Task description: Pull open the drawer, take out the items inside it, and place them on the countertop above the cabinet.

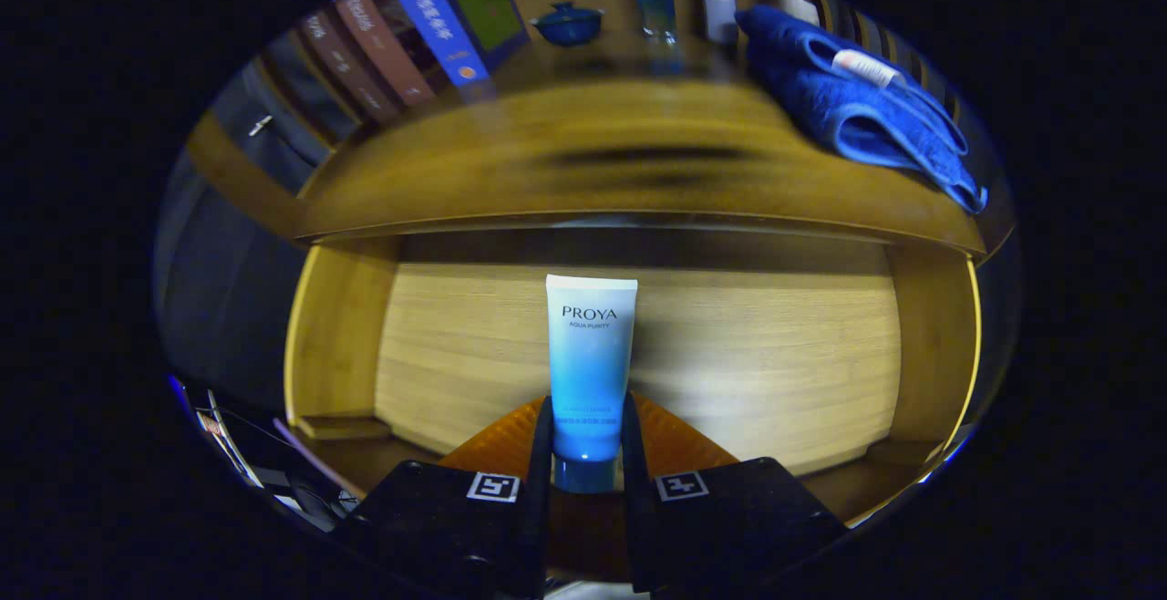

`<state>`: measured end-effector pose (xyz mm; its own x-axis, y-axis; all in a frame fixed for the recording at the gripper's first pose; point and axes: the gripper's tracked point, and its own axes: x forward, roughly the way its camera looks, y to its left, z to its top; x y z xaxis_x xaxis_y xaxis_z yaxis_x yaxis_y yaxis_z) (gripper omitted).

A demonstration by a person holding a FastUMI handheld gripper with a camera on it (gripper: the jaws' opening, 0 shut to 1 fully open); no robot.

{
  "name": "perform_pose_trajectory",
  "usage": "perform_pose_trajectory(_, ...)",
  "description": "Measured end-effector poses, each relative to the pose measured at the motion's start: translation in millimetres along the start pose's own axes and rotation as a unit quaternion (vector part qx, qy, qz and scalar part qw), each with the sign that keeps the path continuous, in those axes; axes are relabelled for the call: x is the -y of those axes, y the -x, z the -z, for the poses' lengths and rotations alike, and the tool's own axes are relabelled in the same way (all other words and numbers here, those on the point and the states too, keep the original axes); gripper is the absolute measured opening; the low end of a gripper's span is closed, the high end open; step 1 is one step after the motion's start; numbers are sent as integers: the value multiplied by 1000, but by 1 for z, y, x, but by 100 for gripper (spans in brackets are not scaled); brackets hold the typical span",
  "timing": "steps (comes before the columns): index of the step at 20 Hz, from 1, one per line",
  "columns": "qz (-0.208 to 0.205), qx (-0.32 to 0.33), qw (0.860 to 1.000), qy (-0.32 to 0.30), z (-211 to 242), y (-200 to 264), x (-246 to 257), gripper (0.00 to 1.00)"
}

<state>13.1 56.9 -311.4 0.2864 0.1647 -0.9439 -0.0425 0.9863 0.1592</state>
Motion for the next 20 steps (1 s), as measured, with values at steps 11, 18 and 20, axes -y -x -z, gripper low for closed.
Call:
perform_pose_trajectory(11,45,116,992,19,-147,30,26,39)
perform_pose_trajectory(18,86,78,992,48,-185,-24,33,39)
perform_pose_trajectory(20,90,83,991,54,-191,-26,30,39)
